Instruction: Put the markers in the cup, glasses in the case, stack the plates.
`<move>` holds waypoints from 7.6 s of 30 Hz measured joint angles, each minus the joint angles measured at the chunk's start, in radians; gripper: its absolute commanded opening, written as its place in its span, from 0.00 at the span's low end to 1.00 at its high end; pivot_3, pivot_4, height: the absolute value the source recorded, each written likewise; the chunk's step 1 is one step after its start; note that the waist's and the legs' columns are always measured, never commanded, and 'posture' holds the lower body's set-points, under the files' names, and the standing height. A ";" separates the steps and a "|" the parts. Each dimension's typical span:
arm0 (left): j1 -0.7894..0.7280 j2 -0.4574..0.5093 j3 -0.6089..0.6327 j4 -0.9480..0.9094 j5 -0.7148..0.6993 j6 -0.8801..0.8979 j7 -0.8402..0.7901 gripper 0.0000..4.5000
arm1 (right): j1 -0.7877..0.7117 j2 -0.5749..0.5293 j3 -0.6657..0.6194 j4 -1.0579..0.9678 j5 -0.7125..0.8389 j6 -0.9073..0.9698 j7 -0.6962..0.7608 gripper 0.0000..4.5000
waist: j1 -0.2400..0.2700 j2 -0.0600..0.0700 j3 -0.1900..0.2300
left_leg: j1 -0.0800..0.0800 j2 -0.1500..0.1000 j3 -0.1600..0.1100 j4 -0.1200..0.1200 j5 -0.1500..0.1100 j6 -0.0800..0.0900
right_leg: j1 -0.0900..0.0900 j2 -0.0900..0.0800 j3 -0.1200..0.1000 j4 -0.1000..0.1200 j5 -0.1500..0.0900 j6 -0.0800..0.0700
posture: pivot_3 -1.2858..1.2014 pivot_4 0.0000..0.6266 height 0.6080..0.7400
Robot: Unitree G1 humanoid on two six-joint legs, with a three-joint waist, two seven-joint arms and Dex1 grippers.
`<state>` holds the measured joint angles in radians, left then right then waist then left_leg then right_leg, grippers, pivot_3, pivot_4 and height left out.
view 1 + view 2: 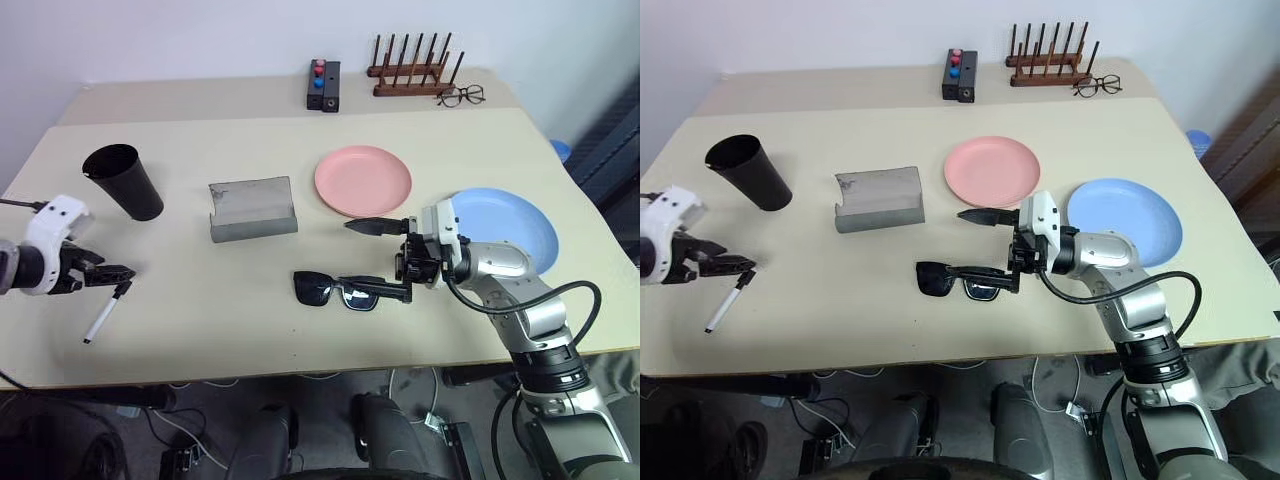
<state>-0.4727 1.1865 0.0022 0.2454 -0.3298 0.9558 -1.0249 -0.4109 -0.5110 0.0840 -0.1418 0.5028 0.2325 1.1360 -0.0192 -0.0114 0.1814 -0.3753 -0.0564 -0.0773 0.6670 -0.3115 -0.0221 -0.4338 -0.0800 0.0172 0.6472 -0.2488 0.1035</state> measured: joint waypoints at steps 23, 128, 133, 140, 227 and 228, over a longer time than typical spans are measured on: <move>0.013 -0.015 -0.125 -0.032 0.081 0.119 -0.010 0.67 | 0.048 0.003 -0.012 -0.025 -0.009 -0.001 -0.061 0.97 | 0.000 -0.001 0.000 | 0.001 0.000 0.001 0.001 0.000 0.000 | 0.001 0.000 0.001 0.001 0.000 0.000 | 0.52 0.24 1.00; -0.456 -0.676 -0.133 0.686 0.209 -0.817 -0.203 0.13 | 0.024 0.014 -0.169 0.065 0.007 -0.048 -0.212 0.97 | 0.005 -0.003 -0.001 | -0.002 0.000 0.000 0.014 -0.001 0.002 | 0.004 0.001 -0.001 0.004 0.001 0.000 | 0.52 0.24 1.00; -0.456 -0.653 -0.131 0.652 0.193 -0.755 -0.304 0.13 | 0.024 0.019 -0.166 0.065 -0.002 -0.053 -0.213 0.97 | 0.003 -0.003 -0.001 | -0.002 0.000 0.000 0.014 -0.001 0.002 | 0.004 0.002 -0.001 0.004 0.001 0.001 | 0.52 0.24 1.00; -0.415 -0.530 -0.176 0.445 0.106 -0.588 -0.560 0.13 | 0.021 0.021 -0.163 0.071 -0.011 -0.057 -0.202 0.97 | 0.001 -0.003 -0.001 | -0.002 0.000 0.000 0.014 -0.001 0.002 | 0.004 0.002 -0.001 0.004 0.000 0.001 | 0.52 0.24 1.00; -0.106 -0.258 -0.113 0.049 -0.317 -0.758 -0.484 0.98 | -0.130 -0.089 0.217 -0.007 -0.301 0.189 -0.165 0.97 | -0.015 -0.002 0.000 | -0.004 0.000 -0.001 0.016 -0.003 0.006 | 0.003 0.000 0.001 0.004 -0.001 0.002 | 0.52 0.24 1.00; -0.076 -0.255 -0.089 0.015 -0.317 -0.744 -0.470 0.98 | -0.155 -0.094 0.228 0.011 -0.325 0.187 -0.163 0.97 | -0.011 -0.002 0.000 | -0.004 0.000 -0.001 0.016 -0.003 0.006 | 0.003 0.000 0.000 0.004 -0.001 0.002 | 0.52 0.24 1.00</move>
<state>-0.5488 0.9311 -0.0870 0.2606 -0.6472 0.2115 -1.4947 -0.5657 -0.6052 0.3123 -0.1313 0.1775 0.4191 0.9732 -0.0306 -0.0138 0.1812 -0.3794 -0.0569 -0.0780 0.6834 -0.3145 -0.0163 -0.4310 -0.0798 0.0176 0.6507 -0.2497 0.1058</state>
